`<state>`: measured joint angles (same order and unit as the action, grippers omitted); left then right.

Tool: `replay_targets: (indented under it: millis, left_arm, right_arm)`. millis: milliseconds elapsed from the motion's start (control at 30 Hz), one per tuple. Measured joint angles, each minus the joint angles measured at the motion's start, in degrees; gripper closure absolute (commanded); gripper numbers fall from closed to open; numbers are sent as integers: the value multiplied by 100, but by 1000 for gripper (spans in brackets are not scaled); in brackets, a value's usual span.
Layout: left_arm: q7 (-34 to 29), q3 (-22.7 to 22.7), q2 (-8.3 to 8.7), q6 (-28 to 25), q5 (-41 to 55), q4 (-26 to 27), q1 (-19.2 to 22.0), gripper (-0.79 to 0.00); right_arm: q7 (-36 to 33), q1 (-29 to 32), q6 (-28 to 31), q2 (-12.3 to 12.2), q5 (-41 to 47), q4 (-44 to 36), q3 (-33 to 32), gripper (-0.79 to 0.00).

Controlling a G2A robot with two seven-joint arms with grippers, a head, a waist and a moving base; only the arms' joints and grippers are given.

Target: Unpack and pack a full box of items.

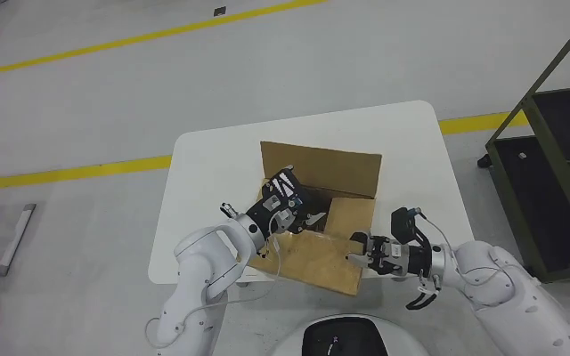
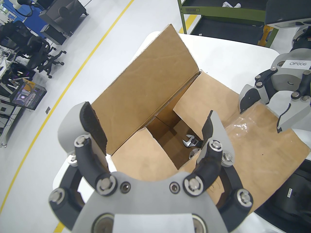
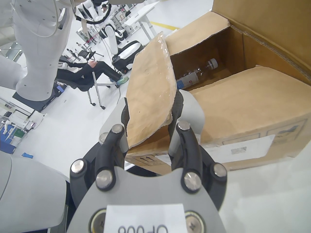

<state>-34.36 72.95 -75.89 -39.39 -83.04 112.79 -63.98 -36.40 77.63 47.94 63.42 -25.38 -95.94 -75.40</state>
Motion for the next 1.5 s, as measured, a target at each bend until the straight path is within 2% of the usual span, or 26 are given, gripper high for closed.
replay_targets:
  millis: [67,133,167,200,500,867,1100,1367,1500]
  left_arm:
    - [0,0,0,0,0,0,0,-785]
    - [0,0,0,0,0,0,0,-785]
    - [0,0,0,0,0,0,0,-785]
    - [0,0,0,0,0,0,0,-785]
    - [19,3,1,21,-6,5,-10,-785]
    - [96,89,42,456,56,207,34,-785]
    - [-201,189,59,802,224,331,186,-785]
    - [-585,216,85,1077,199,199,314,-785]
    - [-711,68,110,929,-149,163,391,-785]
  right_arm:
    - [-73,-27,-14,-12,85,-16,36,-360]
    - [-130,-52,-46,-26,154,-37,56,-243]
    - [-148,-60,-56,-32,166,-46,61,-142]
    - [-161,-66,-64,-40,179,-57,67,0]
    - [-91,-85,-91,-94,11,-123,52,0]
    - [262,-401,-2,-182,-622,-325,-381,0]
    - [1049,-598,128,-189,-1708,-704,-581,0]
    - [2171,-116,41,-178,-3287,-1097,-565,0]
    - [2729,101,0,-178,-3776,-1117,-555,0]
